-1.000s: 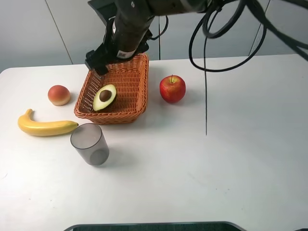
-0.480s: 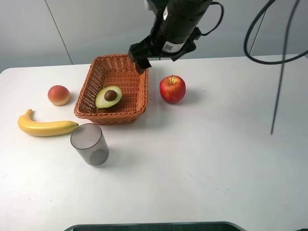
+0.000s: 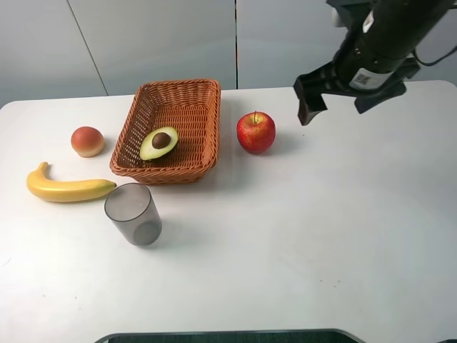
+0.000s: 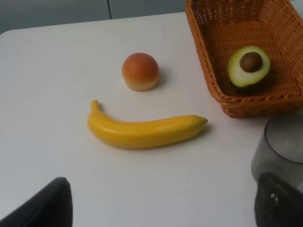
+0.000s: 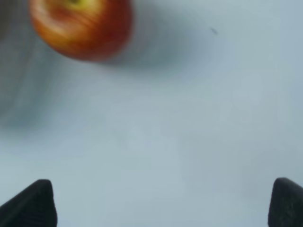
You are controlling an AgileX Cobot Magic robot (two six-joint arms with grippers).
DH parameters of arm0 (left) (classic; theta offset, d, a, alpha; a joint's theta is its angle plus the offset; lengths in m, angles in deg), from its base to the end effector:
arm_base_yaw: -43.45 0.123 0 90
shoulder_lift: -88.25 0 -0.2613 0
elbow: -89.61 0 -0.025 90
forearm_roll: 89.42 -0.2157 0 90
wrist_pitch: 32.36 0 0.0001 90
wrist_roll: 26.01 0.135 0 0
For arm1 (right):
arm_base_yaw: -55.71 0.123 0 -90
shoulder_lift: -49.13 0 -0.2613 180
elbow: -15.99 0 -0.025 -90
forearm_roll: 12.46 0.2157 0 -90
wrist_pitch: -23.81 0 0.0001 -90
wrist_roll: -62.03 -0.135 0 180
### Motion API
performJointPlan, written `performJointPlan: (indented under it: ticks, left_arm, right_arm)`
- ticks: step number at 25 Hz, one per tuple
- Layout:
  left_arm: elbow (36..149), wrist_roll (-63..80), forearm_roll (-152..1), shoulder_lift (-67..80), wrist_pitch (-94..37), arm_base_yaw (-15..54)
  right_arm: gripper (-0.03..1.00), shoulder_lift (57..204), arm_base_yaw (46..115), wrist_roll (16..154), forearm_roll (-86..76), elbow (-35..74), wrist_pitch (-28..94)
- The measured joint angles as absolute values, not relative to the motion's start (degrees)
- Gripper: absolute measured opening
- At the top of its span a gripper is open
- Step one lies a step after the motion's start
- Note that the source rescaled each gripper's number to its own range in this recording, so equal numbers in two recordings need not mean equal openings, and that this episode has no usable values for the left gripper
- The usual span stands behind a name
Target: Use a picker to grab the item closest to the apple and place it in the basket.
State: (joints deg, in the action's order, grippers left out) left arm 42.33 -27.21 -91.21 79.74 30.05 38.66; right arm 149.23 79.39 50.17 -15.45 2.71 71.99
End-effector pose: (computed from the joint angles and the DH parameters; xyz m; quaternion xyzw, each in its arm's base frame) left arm 0.0250 0.0017 0.2398 0.0260 0.8576 -0.0113 0.5136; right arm 0.2735 0.1142 0.1896 -0.1156 0.9801 0.0280 0.1592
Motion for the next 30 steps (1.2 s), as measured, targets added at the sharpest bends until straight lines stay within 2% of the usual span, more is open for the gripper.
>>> performJointPlan:
  ticks: [9,15,22,30]
  left_arm:
    - [42.3,-27.2,-91.2,79.7,30.0,38.7]
    - [42.3,-27.2,-91.2,79.7,30.0,38.7]
    - [42.3,-27.2,-91.2,79.7,30.0,38.7]
    - [42.3,-27.2,-91.2,79.7,30.0,38.7]
  right_arm:
    - [0.9,136.7,71.6,50.6,-14.7,-7.0,72.4]
    - [0.9,125.7,71.1,51.5,-14.5,-12.1,73.7]
    - [0.9,104.9,71.1,51.7,-14.7,-20.4,75.0]
    - [0.9,81.6,71.1,51.8,-16.4,-25.1,84.8]
